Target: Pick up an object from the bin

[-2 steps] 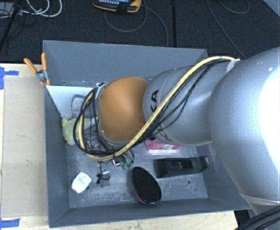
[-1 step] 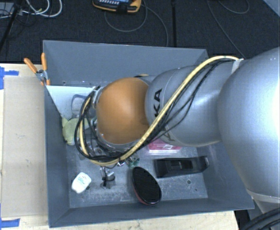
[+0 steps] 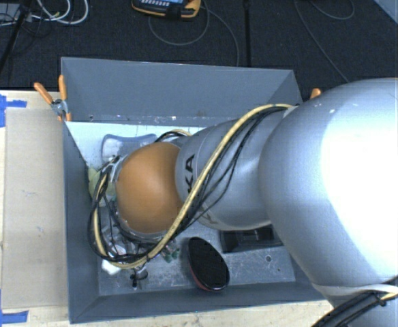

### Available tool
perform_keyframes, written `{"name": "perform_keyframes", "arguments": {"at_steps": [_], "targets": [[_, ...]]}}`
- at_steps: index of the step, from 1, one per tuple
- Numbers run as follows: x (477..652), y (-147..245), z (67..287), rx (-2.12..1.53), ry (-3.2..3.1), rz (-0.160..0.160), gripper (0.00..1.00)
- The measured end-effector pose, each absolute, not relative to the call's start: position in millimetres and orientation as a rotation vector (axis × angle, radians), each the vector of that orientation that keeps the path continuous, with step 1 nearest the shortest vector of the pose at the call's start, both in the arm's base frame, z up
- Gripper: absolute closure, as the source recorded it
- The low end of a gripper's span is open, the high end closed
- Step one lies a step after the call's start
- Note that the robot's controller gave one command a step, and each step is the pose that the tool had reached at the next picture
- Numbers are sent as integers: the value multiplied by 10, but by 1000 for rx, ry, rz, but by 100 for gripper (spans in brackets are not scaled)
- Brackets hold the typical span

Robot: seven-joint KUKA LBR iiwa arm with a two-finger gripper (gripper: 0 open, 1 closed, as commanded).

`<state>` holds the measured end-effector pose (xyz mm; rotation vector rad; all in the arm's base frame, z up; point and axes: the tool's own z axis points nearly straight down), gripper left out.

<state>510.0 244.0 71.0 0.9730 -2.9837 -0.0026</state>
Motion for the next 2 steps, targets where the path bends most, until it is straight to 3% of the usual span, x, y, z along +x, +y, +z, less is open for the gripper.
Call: {"name": "perform_keyframes", "arguments": {"at_steps": [1, 2], "targets": [[5032, 2548, 643, 1084, -2944, 2, 100], [5056, 2518, 660, 1174, -2913, -2, 100]]}}
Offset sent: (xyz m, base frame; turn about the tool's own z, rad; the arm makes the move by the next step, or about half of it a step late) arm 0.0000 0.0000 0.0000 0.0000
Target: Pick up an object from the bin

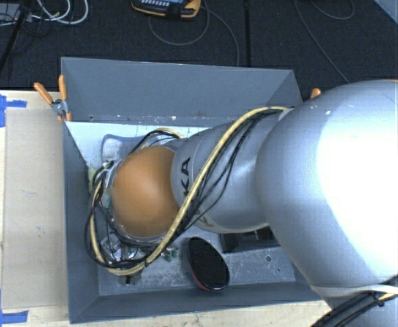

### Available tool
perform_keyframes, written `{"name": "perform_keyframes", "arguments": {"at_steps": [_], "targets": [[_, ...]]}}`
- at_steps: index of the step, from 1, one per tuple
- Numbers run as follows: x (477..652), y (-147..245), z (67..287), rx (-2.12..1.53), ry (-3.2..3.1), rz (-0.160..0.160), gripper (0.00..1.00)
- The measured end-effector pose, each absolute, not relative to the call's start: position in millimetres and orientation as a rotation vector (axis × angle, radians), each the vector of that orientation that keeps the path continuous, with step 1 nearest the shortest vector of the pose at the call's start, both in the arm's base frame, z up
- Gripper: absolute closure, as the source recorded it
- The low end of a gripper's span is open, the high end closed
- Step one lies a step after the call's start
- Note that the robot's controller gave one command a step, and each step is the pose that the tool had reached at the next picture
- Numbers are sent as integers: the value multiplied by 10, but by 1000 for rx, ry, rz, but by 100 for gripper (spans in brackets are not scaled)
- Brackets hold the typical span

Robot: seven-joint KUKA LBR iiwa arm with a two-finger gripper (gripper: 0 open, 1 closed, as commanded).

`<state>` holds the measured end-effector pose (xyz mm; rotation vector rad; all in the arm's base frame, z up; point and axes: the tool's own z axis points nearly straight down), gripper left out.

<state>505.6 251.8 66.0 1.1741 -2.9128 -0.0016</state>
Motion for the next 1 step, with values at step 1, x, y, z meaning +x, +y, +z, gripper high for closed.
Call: {"name": "perform_keyframes", "arguments": {"at_steps": [1], "targets": [[5027, 2551, 1843, 1095, -2937, 1, 100]]}}
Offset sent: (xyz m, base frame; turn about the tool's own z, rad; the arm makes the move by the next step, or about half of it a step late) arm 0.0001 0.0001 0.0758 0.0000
